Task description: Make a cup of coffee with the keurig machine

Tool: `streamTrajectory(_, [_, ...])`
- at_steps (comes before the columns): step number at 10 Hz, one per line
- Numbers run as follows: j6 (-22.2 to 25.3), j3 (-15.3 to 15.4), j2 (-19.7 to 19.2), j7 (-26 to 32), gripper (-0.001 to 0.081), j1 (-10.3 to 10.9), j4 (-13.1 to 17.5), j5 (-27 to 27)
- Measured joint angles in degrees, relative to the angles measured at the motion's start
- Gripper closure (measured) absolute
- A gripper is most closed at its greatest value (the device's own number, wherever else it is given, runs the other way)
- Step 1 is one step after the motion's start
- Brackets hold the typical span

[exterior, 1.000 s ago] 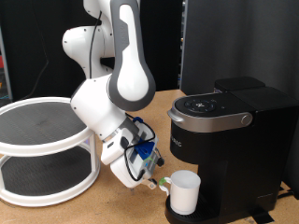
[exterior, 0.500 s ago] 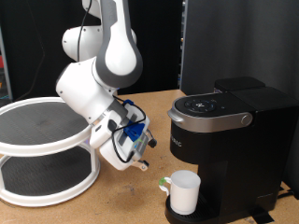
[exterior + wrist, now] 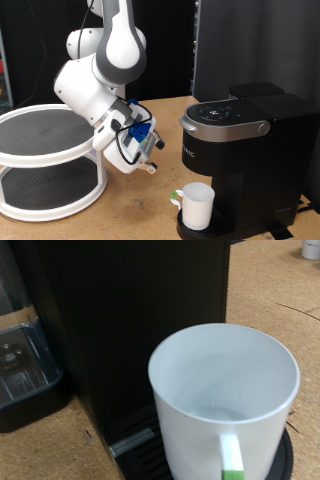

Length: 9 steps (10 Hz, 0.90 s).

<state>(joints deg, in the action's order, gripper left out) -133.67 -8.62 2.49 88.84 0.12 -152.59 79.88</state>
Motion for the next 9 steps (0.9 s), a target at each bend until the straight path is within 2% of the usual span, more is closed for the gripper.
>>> streamTrajectory(2, [5.19, -1.38, 0.79, 0.01, -0.0002, -1.13, -0.06, -2.06])
streamTrajectory(5, [12.19, -3.39, 5.37, -3.34, -0.0002, -3.08, -0.33, -5.29])
streamTrajectory(7, [14.06, -3.83, 9.29, -7.63, -0.0002, -3.95, -1.13, -7.33])
streamTrajectory(9, [14.23, -3.84, 9.14, -7.23, -0.0002, -3.95, -1.13, -7.38])
